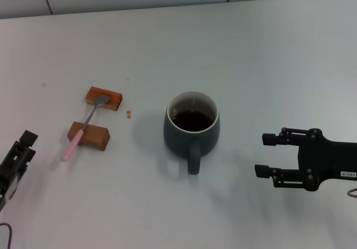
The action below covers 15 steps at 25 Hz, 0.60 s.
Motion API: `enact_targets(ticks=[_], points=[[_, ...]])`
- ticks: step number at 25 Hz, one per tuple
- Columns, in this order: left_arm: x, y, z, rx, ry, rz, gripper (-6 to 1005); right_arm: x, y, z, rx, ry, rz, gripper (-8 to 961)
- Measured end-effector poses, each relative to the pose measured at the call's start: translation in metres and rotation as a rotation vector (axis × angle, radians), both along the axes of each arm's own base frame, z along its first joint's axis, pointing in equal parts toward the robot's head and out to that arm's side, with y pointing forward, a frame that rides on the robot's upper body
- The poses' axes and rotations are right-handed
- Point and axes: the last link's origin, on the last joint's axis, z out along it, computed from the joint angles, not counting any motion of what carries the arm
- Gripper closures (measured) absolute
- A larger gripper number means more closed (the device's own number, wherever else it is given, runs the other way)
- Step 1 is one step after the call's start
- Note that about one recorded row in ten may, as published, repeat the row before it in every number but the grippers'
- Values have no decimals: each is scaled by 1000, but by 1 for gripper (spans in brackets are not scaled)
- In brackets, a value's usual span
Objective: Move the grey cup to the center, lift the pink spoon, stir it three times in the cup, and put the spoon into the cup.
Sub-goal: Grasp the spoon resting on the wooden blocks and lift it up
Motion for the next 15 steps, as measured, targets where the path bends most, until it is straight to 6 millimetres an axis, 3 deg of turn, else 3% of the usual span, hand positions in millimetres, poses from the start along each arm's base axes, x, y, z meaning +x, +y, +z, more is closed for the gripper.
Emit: enact_targets(ticks=[15], points=[[6, 1, -12, -54, -30, 3, 217, 1, 0, 1, -6, -26, 12, 212]])
